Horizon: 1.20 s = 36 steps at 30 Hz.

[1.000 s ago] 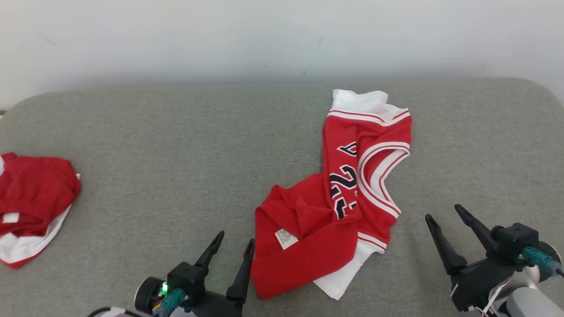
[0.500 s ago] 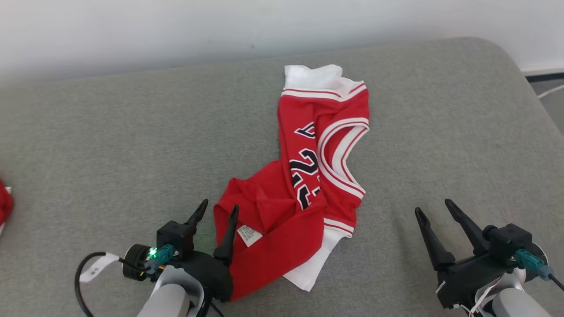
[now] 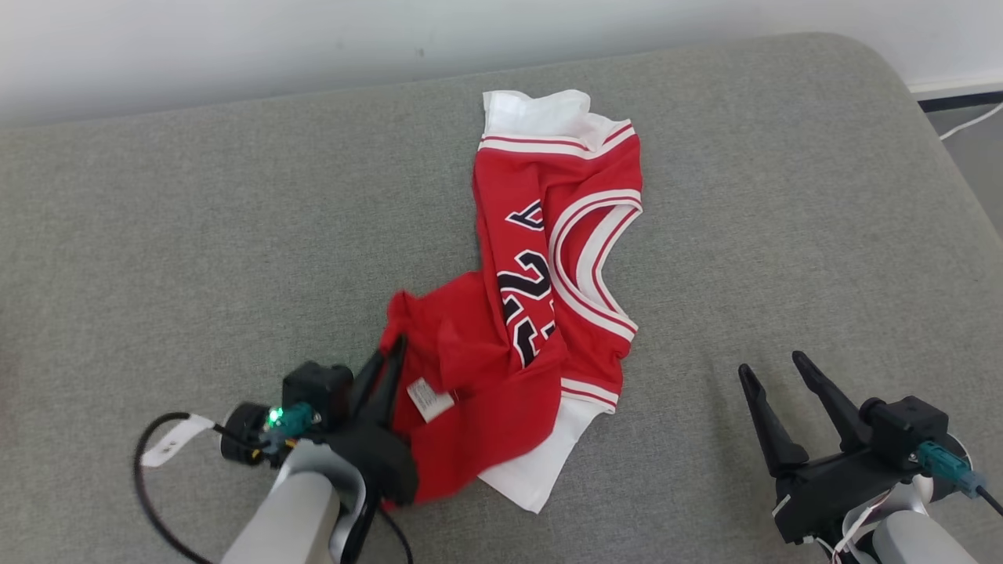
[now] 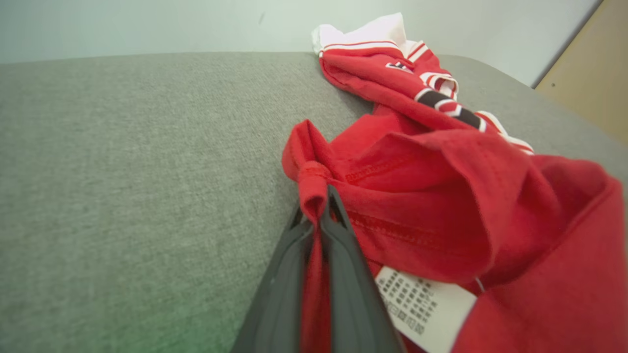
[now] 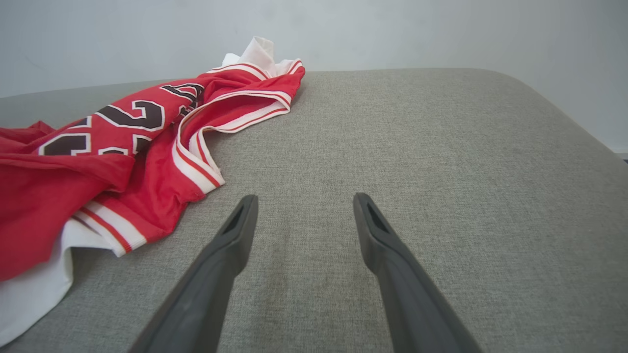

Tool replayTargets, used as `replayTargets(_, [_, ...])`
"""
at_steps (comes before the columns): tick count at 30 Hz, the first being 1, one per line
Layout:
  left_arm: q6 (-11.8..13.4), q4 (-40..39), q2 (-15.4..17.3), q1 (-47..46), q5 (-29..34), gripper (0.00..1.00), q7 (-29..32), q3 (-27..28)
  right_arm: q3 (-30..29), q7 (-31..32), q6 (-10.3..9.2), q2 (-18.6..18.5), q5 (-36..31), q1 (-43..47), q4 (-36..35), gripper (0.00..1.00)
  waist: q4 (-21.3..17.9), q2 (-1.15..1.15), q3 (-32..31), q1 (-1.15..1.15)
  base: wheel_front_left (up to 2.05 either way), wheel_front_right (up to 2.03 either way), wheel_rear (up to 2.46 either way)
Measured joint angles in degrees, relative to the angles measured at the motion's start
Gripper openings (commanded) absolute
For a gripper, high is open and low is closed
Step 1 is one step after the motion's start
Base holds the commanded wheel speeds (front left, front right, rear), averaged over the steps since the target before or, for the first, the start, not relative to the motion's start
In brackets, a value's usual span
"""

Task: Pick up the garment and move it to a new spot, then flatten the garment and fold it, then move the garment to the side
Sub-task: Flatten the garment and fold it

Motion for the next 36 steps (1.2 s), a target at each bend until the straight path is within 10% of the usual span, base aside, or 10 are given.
replayTargets(9, [2.0, -17.3, 0.3, 0.5, 7.2, 0.00, 0.0, 11.6, -1.7, 0.0, 0.00, 0.9, 0.0, 0.5, 0.3, 1.00, 2.3, 0.00, 0.8, 0.00, 0.00, 0.00, 0.00])
replayTargets(22, [1.8, -7.0, 7.5, -6.6, 10.5, 0.00, 0.0, 24.0, 0.3, 0.0, 0.00, 2.0, 0.8, -1.8, 0.4, 1.00, 1.4, 0.00, 3.7, 0.00, 0.00, 0.00, 0.00])
replayTargets(23, [2.0, -4.5, 7.7, -6.9, 10.3, 0.99, 0.0, 24.6, 0.3, 0.0, 0.00, 2.1, 1.0, -1.9, 0.5, 1.00, 1.1, 0.00, 4.0, 0.00, 0.00, 0.00, 0.00])
replayTargets(36, [1.1, -6.2, 2.3, 1.5, 10.0, 1.00, 0.0, 26.5, -1.6, 0.0, 0.00, 3.5, 1.2, -0.3, 0.3, 1.00, 1.3, 0.00, 2.4, -0.01, 0.00, 0.00, 0.00])
